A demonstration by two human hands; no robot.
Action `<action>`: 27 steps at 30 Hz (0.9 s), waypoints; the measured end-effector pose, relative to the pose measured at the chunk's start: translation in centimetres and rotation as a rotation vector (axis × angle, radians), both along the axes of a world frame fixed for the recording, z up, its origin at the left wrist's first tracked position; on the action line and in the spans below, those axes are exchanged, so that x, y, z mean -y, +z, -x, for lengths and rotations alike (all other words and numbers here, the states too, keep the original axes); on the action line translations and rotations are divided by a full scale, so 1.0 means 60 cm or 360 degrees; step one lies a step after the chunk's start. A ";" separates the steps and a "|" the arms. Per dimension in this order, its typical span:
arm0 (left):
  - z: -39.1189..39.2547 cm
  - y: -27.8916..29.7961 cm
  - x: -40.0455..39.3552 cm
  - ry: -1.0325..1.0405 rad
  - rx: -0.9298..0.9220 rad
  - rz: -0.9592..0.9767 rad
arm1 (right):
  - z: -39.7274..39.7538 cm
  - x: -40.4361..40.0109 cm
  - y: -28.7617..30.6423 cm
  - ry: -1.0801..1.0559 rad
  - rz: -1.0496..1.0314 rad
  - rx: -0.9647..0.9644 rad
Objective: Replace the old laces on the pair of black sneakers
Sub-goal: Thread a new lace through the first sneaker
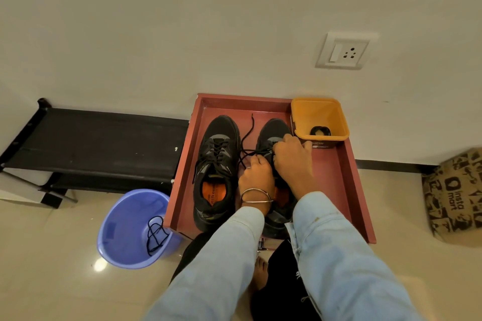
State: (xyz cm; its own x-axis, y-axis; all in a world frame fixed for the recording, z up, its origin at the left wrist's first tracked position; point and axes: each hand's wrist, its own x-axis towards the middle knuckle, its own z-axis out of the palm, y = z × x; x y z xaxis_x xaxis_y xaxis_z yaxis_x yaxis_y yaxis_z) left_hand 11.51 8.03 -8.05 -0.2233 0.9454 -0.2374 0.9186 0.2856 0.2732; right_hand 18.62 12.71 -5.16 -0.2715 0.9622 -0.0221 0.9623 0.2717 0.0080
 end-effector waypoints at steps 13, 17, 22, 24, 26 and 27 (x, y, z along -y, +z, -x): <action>-0.006 0.001 0.002 -0.0017 -0.0068 -0.0045 | -0.091 0.042 0.034 -0.0717 0.0564 -0.3683; -0.006 0.003 0.002 -0.0017 -0.0077 -0.0035 | -0.065 0.023 0.014 -0.0618 0.0274 -0.2187; -0.007 0.005 0.001 -0.0008 -0.0039 -0.0014 | -0.026 -0.003 -0.004 -0.0192 0.0231 -0.0482; -0.006 0.006 0.002 -0.0013 -0.0021 -0.0007 | -0.010 0.001 -0.007 -0.0099 0.0143 -0.0180; -0.006 0.005 0.001 -0.0004 -0.0022 -0.0009 | -0.009 0.004 -0.016 -0.0138 0.0090 -0.0231; -0.006 0.003 0.000 0.0003 -0.0029 -0.0014 | -0.014 0.005 -0.022 -0.0180 0.0087 -0.0329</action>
